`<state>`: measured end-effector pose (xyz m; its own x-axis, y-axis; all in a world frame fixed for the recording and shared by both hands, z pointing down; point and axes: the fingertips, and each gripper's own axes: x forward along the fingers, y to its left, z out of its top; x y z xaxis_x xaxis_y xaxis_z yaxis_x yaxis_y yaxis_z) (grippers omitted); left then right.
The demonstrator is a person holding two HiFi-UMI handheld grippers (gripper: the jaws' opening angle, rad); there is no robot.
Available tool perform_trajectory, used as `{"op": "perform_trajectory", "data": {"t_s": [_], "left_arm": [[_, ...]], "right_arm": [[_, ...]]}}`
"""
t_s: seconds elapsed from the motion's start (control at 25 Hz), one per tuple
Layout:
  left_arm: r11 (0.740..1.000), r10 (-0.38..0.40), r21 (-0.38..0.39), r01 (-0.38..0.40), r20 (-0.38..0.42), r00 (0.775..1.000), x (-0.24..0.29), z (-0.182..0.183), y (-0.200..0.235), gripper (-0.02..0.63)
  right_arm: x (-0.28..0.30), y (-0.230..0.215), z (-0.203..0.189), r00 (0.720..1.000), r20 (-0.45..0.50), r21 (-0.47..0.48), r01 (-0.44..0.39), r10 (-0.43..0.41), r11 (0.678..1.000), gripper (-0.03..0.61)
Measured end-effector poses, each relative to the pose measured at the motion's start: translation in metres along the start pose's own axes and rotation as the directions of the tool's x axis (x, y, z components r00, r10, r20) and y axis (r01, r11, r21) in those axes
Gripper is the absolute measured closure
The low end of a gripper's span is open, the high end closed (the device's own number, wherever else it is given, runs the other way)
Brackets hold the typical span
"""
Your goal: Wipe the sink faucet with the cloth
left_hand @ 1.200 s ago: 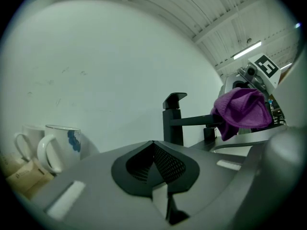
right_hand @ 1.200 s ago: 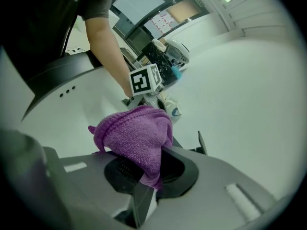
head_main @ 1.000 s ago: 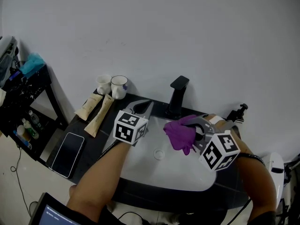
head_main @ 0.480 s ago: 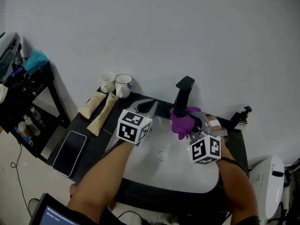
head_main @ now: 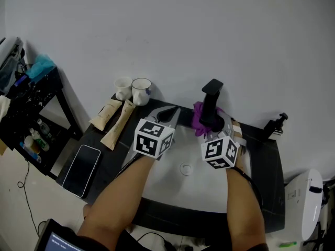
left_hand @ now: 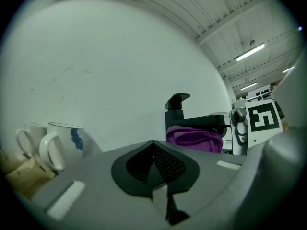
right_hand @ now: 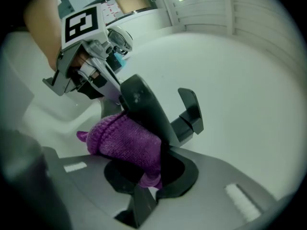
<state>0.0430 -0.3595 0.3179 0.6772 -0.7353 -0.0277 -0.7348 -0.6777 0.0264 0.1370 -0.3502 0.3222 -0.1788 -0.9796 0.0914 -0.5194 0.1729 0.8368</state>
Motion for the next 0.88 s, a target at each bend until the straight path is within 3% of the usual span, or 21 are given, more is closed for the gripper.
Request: {"op": "perform_trajectory", "data": {"t_s": [0.44, 0.64, 0.8, 0.88], "left_arm": [[1.0, -0.001, 0.015, 0.001, -0.007, 1.0, -0.001, -0.001, 0.0, 0.597], [1.0, 0.001, 0.016, -0.001, -0.009, 1.0, -0.001, -0.002, 0.001, 0.597], [1.0, 0.0, 0.019, 0.0, -0.014, 1.0, -0.002, -0.002, 0.0, 0.597], [1.0, -0.002, 0.018, 0.002, -0.015, 1.0, -0.002, -0.002, 0.0, 0.597]], "right_arm": [[0.001, 0.006, 0.0, 1.0, -0.014, -0.037, -0.004, 0.004, 0.999, 0.531], [0.007, 0.031, -0.007, 0.992, -0.075, -0.05, -0.109, 0.105, 0.993, 0.531], [0.011, 0.058, -0.018, 0.965, -0.138, -0.035, -0.228, 0.222, 0.973, 0.529], [0.011, 0.061, -0.018, 0.961, -0.141, -0.028, -0.243, 0.237, 0.97, 0.529]]}}
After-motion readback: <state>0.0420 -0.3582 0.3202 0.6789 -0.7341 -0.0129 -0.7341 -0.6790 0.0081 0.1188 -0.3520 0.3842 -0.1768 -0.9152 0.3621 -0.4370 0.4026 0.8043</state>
